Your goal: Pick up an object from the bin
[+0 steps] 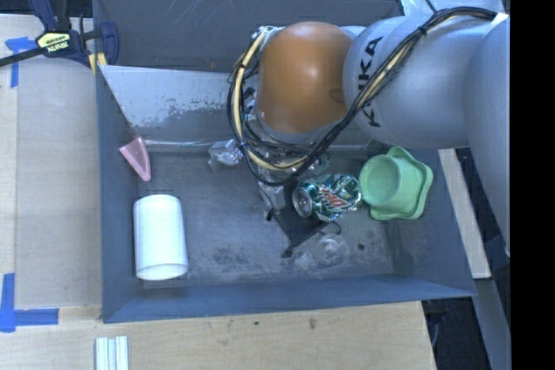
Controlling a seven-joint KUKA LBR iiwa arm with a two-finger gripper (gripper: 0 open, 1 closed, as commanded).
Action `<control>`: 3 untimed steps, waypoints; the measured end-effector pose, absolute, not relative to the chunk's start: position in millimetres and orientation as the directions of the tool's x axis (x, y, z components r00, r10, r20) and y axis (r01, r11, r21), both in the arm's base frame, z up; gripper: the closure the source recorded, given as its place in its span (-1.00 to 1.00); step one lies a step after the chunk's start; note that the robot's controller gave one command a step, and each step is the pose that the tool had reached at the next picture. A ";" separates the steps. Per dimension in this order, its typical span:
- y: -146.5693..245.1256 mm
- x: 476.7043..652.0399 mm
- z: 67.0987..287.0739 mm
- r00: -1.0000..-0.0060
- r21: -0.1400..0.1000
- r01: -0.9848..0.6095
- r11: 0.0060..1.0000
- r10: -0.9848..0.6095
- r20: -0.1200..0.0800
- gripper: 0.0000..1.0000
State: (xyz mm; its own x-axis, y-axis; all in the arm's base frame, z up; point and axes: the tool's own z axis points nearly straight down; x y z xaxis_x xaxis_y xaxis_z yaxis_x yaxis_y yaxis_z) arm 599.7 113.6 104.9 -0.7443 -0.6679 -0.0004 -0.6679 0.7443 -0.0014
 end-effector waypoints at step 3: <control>8.2 589.5 71.3 -0.790 -0.003 -0.613 0.790 -0.613 -0.006 1.00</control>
Offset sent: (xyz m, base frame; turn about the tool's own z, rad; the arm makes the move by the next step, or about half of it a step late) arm -0.0364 -0.0609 -0.0349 0.1033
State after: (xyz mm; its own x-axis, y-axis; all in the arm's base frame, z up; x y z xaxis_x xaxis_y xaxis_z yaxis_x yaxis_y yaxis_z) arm 589.5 8.2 71.3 -0.7900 -0.6131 -0.0064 -0.6131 0.7900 -0.0034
